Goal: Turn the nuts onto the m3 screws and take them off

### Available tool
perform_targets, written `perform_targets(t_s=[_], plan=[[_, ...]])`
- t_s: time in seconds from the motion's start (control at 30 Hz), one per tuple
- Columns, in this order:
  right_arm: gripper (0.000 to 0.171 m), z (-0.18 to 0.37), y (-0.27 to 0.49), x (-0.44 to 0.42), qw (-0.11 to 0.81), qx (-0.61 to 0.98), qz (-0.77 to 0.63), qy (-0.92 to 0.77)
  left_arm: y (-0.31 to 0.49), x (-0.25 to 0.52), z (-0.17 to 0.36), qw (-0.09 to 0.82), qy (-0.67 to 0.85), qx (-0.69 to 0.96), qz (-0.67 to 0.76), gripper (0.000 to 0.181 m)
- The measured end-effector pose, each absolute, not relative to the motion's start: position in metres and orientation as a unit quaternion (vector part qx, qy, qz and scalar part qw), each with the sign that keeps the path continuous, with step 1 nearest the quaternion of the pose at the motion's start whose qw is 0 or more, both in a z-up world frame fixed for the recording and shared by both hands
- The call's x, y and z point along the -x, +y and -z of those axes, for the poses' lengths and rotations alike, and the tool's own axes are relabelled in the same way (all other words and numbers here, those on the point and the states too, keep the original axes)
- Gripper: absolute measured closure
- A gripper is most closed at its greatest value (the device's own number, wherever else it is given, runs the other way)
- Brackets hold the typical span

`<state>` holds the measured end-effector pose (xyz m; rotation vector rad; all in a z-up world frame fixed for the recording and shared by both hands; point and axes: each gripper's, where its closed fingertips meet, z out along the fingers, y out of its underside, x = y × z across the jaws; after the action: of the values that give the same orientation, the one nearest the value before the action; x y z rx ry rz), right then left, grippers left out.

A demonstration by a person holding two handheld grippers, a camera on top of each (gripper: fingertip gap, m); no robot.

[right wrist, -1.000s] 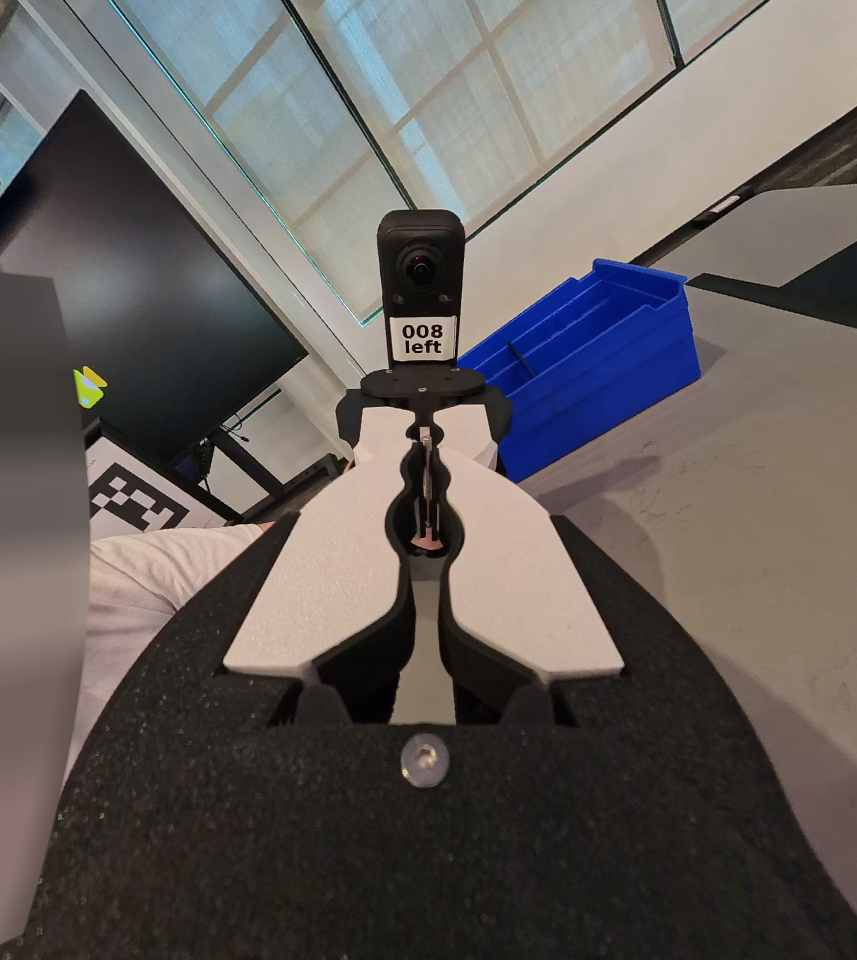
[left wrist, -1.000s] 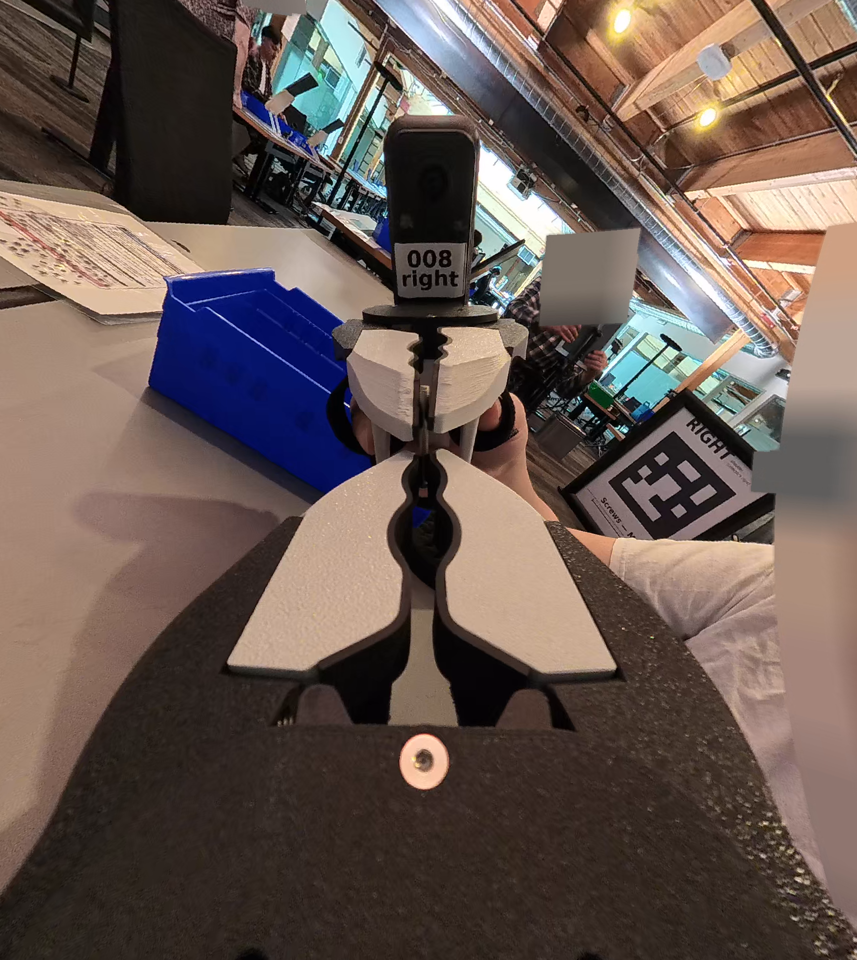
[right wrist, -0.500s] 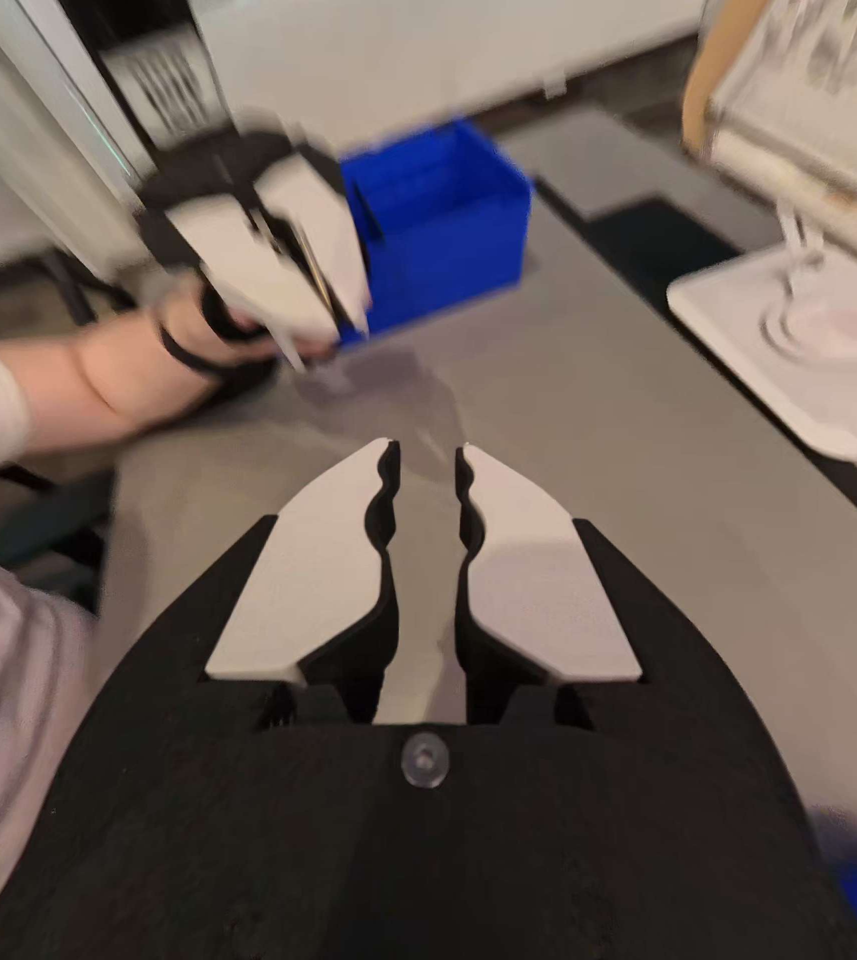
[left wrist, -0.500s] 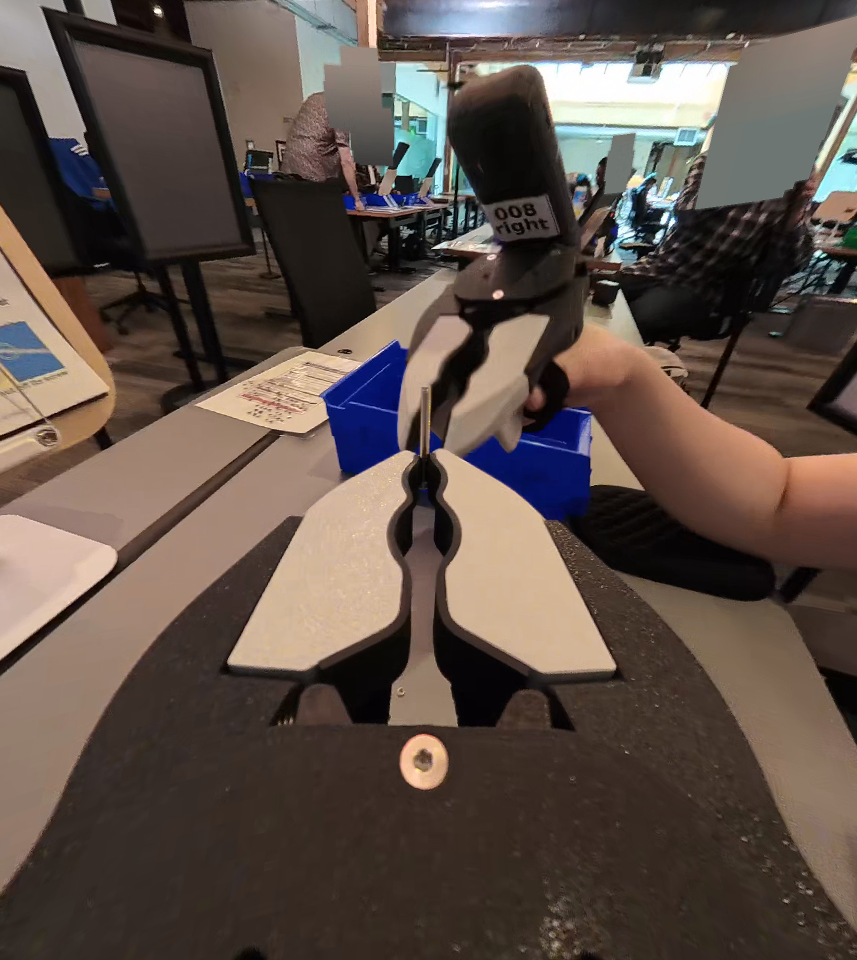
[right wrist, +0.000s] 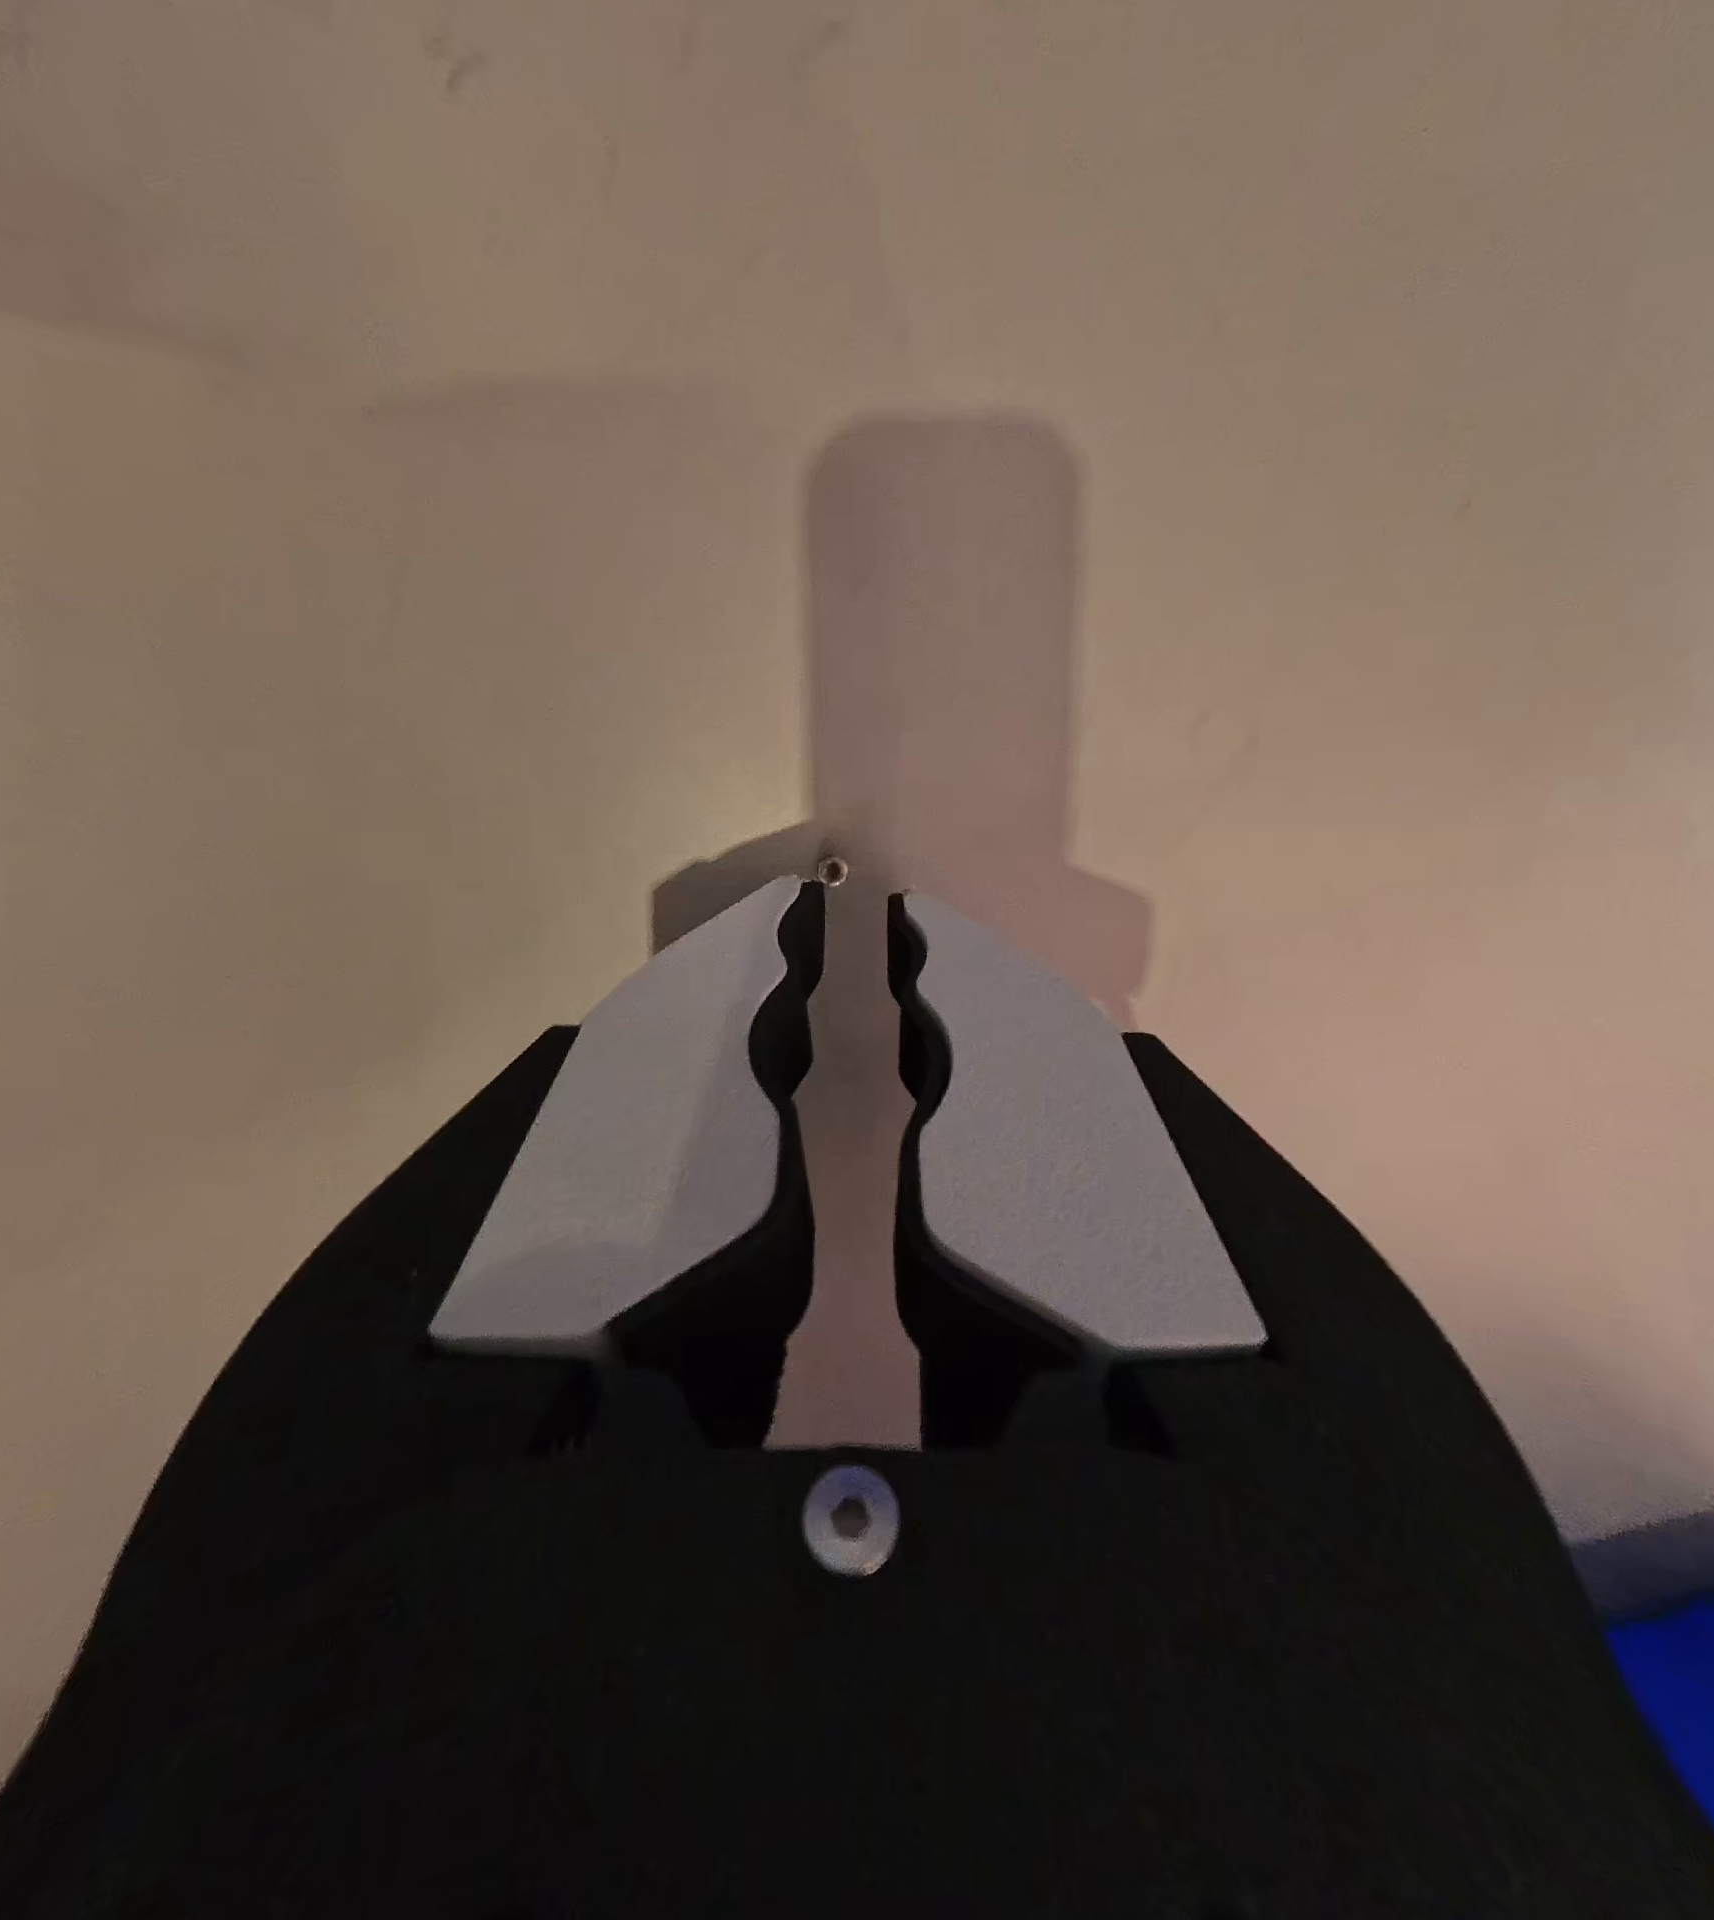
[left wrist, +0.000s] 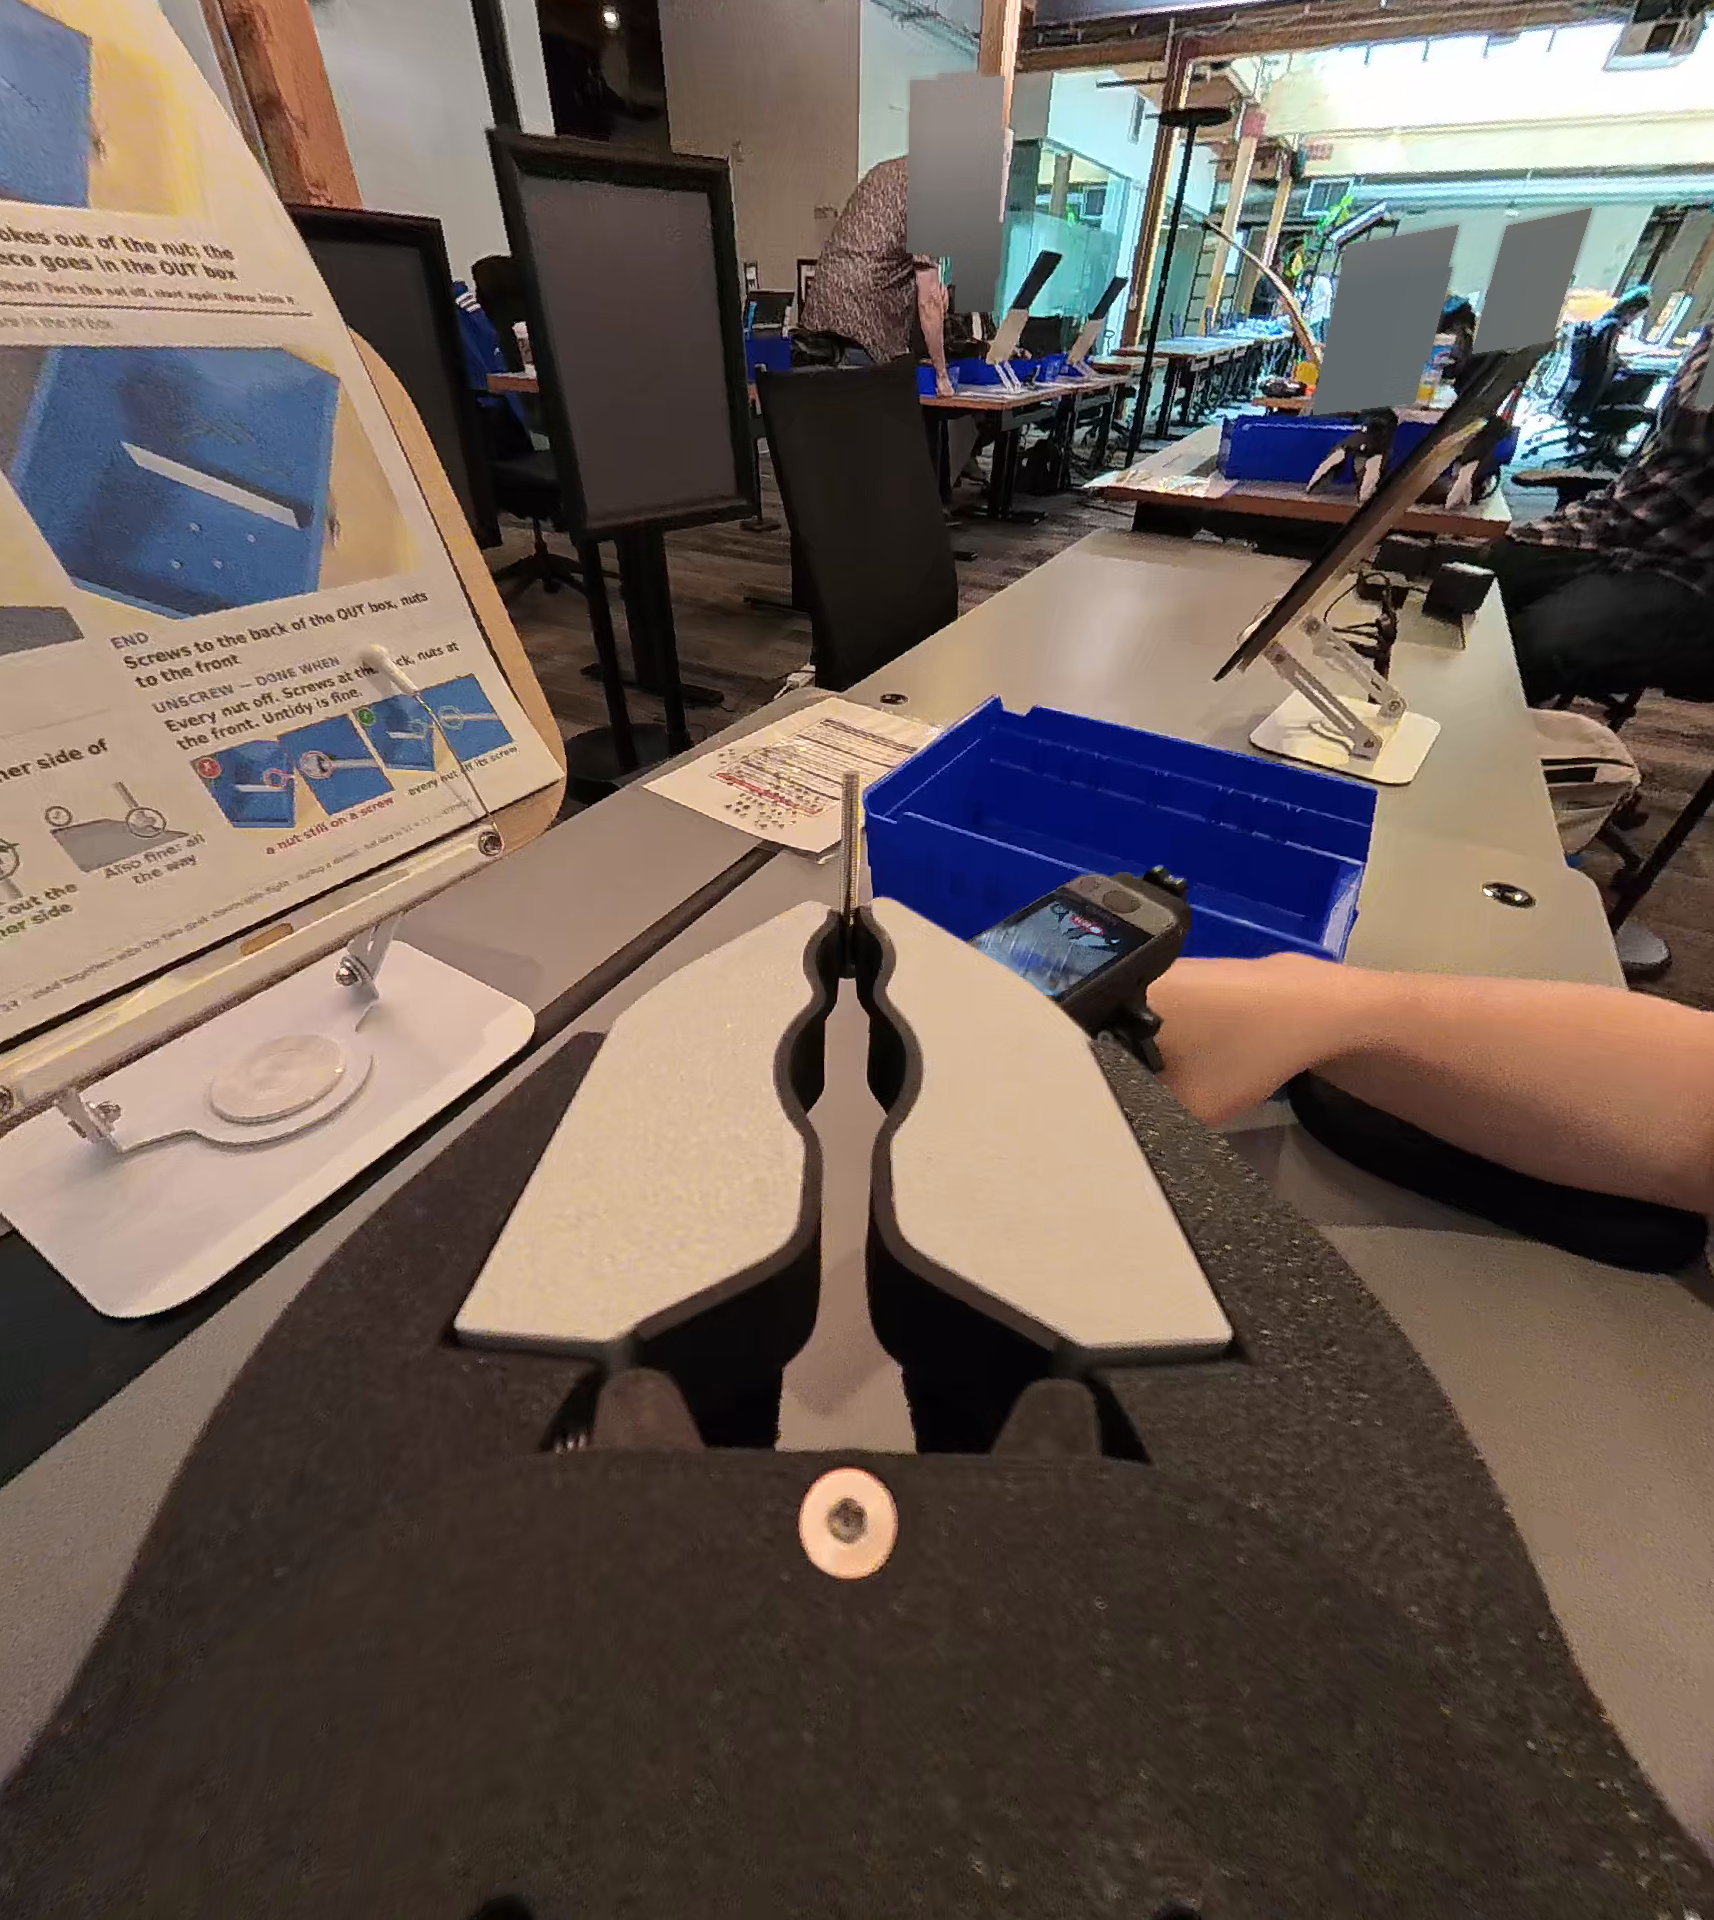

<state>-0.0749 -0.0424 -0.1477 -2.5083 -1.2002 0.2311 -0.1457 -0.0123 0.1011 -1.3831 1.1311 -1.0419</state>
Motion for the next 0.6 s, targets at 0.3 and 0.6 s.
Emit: perform_targets(t_s=[0.3, 0.6], plan=[[0.159, 0.1505, -0.0383, 0.0832, 0.181, 0.902, -0.092, -0.38, -0.0151, 0.1455, -0.1019, 0.502, 0.472, 0.581, 0.434, 0.18], [0.157, 0.1546, -0.0413, 0.0818, 0.168, 0.912, -0.065, -0.367, -0.016, 0.1413, -0.0952, 0.487, 0.477, 0.59, 0.433, 0.18]])
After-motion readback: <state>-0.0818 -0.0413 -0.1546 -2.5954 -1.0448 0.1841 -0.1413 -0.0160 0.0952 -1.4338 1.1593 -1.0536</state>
